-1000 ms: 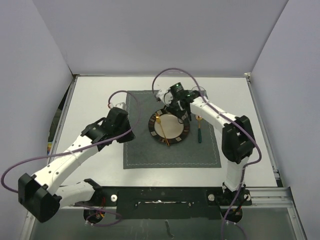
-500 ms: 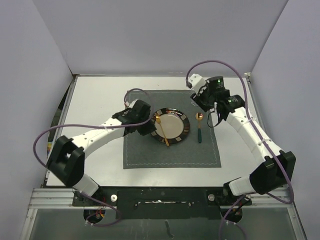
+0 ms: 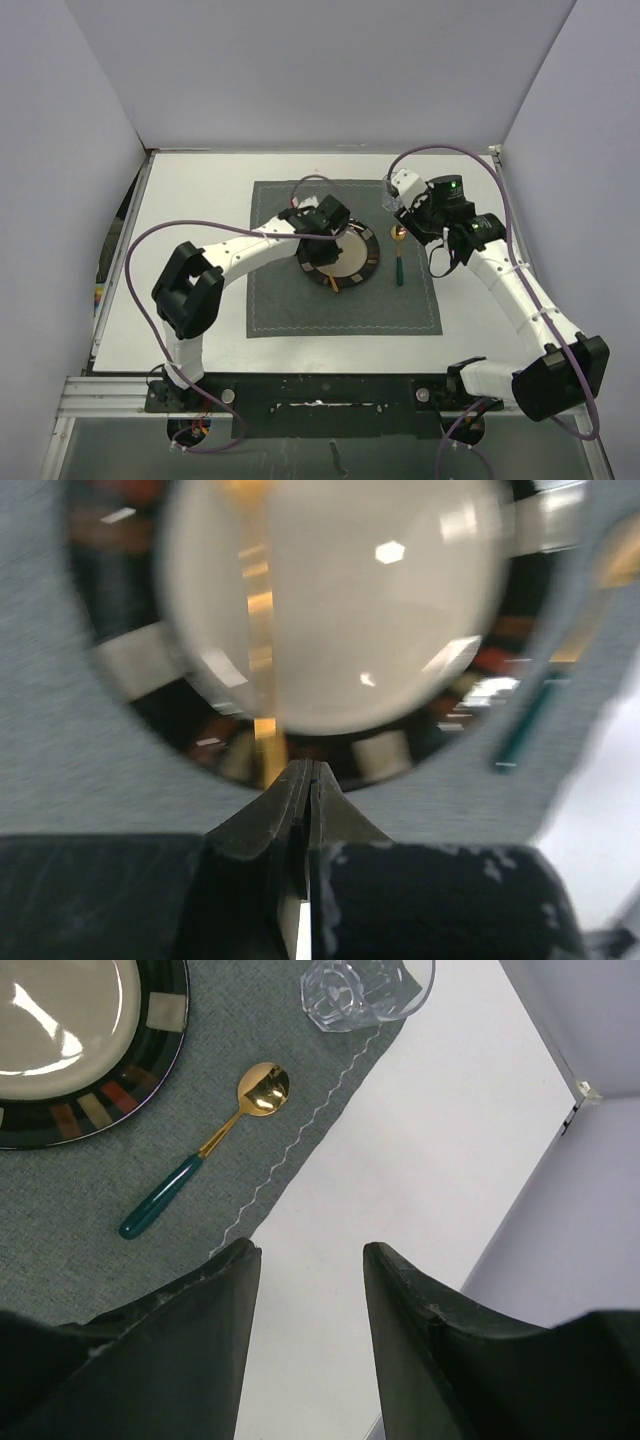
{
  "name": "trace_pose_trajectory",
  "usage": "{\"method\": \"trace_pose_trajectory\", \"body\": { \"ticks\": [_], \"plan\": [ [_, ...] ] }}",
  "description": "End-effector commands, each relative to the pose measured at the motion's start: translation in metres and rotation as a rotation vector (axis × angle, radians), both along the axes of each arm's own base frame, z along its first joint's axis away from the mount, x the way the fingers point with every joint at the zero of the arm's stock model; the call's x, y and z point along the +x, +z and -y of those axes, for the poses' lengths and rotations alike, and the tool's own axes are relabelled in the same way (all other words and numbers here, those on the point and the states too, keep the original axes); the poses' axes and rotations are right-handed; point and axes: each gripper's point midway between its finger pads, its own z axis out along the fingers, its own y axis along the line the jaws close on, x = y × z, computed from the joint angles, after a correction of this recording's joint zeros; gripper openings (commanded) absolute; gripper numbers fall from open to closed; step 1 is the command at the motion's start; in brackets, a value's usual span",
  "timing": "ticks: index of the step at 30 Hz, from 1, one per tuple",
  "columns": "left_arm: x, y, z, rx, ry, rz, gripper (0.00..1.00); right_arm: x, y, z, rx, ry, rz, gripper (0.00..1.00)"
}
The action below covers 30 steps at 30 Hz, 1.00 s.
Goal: Set the dinner table for one person
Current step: Pick up the fork from the napkin.
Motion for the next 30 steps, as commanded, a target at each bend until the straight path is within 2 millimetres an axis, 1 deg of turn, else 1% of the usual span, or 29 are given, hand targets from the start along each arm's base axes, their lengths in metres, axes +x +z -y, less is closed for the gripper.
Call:
{"method": "trace_pose_trajectory", "body": {
  "ticks": [1,4,7,9,13,15,21,25,27,30],
  "plan": [
    [-0.025,-0.015,-0.052,0.081,0.07,-0.032,0.0,0.002,0.014,-0.002,0.035,0.005,0.057,0.47],
    [-0.021,-0.027,-0.058,0.137,0.074,-0.034,0.0,0.0,0.015,0.001,0.036,-0.004,0.061,0.48],
    [-0.012,-0.033,-0.054,0.165,0.046,-0.022,0.0,-0.002,0.015,0.002,0.04,-0.005,0.057,0.48],
    [-0.004,-0.03,-0.05,0.168,0.029,-0.001,0.0,-0.003,0.014,0.001,0.042,-0.002,0.049,0.48],
    [0.007,-0.018,-0.042,0.166,-0.009,0.045,0.0,-0.002,0.013,0.003,0.042,-0.011,0.042,0.49],
    [0.01,-0.018,-0.042,0.174,-0.02,0.051,0.0,-0.002,0.01,0.005,0.042,-0.016,0.036,0.49],
    [0.016,-0.042,-0.045,0.184,-0.033,-0.001,0.0,-0.001,0.006,0.008,0.044,-0.026,0.024,0.49],
    [0.03,-0.055,-0.037,0.162,-0.066,-0.001,0.03,-0.001,0.005,0.008,0.058,-0.024,0.011,0.49],
    [0.037,-0.058,-0.031,0.154,-0.088,-0.007,0.04,-0.001,0.003,0.008,0.057,-0.025,0.0,0.49],
    [0.049,-0.051,-0.021,0.147,-0.117,0.017,0.07,-0.001,0.001,0.011,0.051,-0.032,-0.009,0.49]
  ]
}}
